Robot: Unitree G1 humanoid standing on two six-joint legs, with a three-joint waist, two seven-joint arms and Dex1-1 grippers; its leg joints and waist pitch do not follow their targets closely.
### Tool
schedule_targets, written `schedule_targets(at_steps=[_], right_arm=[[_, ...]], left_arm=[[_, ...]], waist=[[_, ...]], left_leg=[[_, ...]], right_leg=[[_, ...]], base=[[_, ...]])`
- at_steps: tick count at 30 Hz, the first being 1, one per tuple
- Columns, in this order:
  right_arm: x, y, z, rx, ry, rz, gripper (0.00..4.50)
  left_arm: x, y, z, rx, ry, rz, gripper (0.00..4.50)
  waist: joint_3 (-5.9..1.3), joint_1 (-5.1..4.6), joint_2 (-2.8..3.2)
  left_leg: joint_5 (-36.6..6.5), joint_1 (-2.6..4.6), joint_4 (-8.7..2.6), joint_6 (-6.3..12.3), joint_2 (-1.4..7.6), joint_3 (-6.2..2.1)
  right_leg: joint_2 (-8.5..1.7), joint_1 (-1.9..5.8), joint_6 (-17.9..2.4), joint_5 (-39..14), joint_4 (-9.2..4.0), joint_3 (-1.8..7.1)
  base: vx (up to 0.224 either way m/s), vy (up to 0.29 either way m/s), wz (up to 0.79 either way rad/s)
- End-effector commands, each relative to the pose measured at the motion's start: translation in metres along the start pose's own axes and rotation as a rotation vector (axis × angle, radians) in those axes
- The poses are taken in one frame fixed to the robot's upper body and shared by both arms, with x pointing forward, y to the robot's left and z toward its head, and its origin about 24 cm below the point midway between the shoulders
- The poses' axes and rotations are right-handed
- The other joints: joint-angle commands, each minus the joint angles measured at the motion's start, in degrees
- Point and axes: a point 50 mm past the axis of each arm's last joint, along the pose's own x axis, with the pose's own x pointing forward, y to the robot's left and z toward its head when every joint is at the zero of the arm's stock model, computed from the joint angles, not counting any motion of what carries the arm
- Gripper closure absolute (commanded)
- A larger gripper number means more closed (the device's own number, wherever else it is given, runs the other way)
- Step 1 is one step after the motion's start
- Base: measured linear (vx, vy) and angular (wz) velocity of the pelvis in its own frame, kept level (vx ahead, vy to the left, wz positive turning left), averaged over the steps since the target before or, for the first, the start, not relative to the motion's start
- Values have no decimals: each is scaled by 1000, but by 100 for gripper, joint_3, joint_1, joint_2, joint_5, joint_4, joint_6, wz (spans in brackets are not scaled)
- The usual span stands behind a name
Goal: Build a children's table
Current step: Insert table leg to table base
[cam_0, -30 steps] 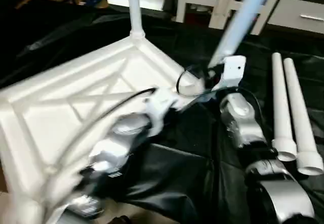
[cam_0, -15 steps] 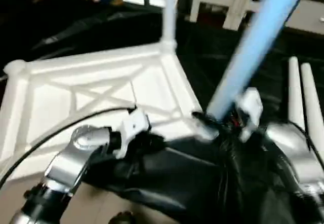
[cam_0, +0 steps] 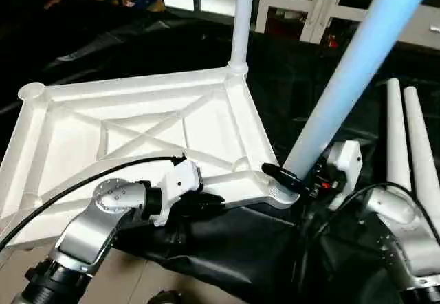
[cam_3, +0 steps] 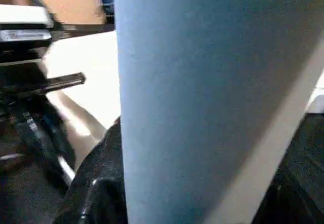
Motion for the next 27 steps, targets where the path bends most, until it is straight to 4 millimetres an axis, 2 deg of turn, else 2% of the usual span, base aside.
schedule_targets(at_steps=[1,5,6,7,8,10,11,13,14,15,17,18,19,20,21,23,24,25,26,27], right_arm=[[-25,4,-62,141,320,-174,264],[-17,7,-71,162,352,-418,264],[-17,7,-72,163,354,-447,264],[-16,7,-75,172,366,-521,264],[-15,8,-78,177,375,-577,264],[-13,10,-85,216,391,-684,264],[-11,10,-87,223,396,-731,264],[-6,10,-91,243,408,-814,264],[-3,9,-93,256,414,-840,264],[-1,8,-94,266,418,-856,264],[1,3,-96,260,430,-911,264],[3,0,-98,275,444,-954,264],[12,-4,-103,285,468,-1010,264],[12,-4,-103,285,468,-1010,264],[21,-3,-102,268,475,-996,264],[24,-3,-101,263,471,-988,264],[26,-3,-101,263,469,-981,264],[27,-3,-100,266,467,-979,264],[26,-3,-100,256,465,-970,264],[26,-4,-100,251,464,-964,264]], left_arm=[[12,-17,10,36,-63,-84,450],[31,-19,2,-47,3,76,450],[33,-19,2,-67,1,89,450],[39,-20,0,-96,13,121,450],[43,-21,-2,-121,28,152,450],[53,-21,-6,-180,71,236,450],[58,-20,-6,-222,83,288,450],[66,-19,-5,-294,95,353,450],[70,-16,-4,-311,99,395,450],[72,-14,-3,-319,102,424,450],[76,-9,0,-334,97,471,450],[80,-6,3,-350,94,508,450],[88,-1,13,-395,57,549,450],[88,-1,13,-395,57,549,450],[92,-1,19,-408,41,547,450],[91,-2,20,-404,46,542,450],[90,-3,20,-401,52,537,450],[89,-3,20,-400,56,534,450],[87,-3,19,-397,61,534,450],[86,-3,17,-395,67,535,450]], waist=[[-145,-19,82],[-142,-58,77],[-112,-63,68],[-112,-65,58],[-59,-90,45],[-68,-103,65],[-70,-107,67],[-70,-130,69],[-60,-154,70],[-81,-150,73],[-57,-173,89],[-62,-198,83],[-63,-220,47],[-54,-240,77],[-35,-298,69],[-37,-319,88],[-14,-350,102],[-22,-353,112],[-30,-380,109],[-26,-382,101]], left_leg=[[-1867,28,-413,59,135,-59],[-2168,31,-446,-125,134,-86],[-2423,60,-458,-168,126,-91],[-2558,81,-449,-184,115,-98],[-3015,127,-461,-210,85,-133],[-3223,185,-459,-219,67,-181],[-3254,188,-460,-211,62,-191],[-3329,170,-483,-238,55,-220],[-3382,130,-504,-240,39,-247],[-3447,148,-499,-219,18,-271],[-3619,152,-516,-197,4,-312],[-3704,145,-526,-179,-16,-350],[-3807,145,-530,-151,-24,-370],[-3862,145,-538,-161,-30,-385],[-4112,212,-550,-133,-28,-406],[-4165,181,-580,-105,-20,-427],[-4261,159,-604,-94,-12,-450],[-4306,166,-609,-99,-10,-459],[-4323,125,-622,-95,-8,-490],[-4295,119,-618,-88,-10,-485]], right_leg=[[-241,133,-964,-1949,-402,147],[-222,91,-739,-2246,-433,154],[-219,48,-640,-2588,-476,147],[-224,37,-571,-2779,-488,144],[-216,-38,-315,-3493,-577,137],[-220,-80,-71,-3876,-624,135],[-209,-90,-50,-3862,-641,127],[-190,-71,7,-3726,-634,109],[-184,-44,36,-3687,-639,77],[-185,-38,117,-3719,-668,68],[-176,-48,150,-3725,-708,43],[-177,-26,171,-3714,-719,13],[-170,-15,208,-3762,-761,-17],[-175,-22,174,-3740,-740,-25],[-145,-28,185,-3705,-823,-110],[-167,35,174,-3645,-833,-140],[-184,45,173,-3636,-839,-160],[-191,57,166,-3616,-843,-176],[-233,114,140,-3487,-822,-232],[-253,111,136,-3505,-831,-228]], base=[[0,0,0],[0,0,0],[0,0,0],[0,0,0],[0,0,0],[0,0,0],[0,0,0],[0,0,0],[0,0,0],[0,0,0],[0,0,0],[0,0,0],[0,0,0],[0,0,0],[0,0,0],[0,0,0],[0,0,0],[0,0,0],[0,0,0],[0,0,0]])
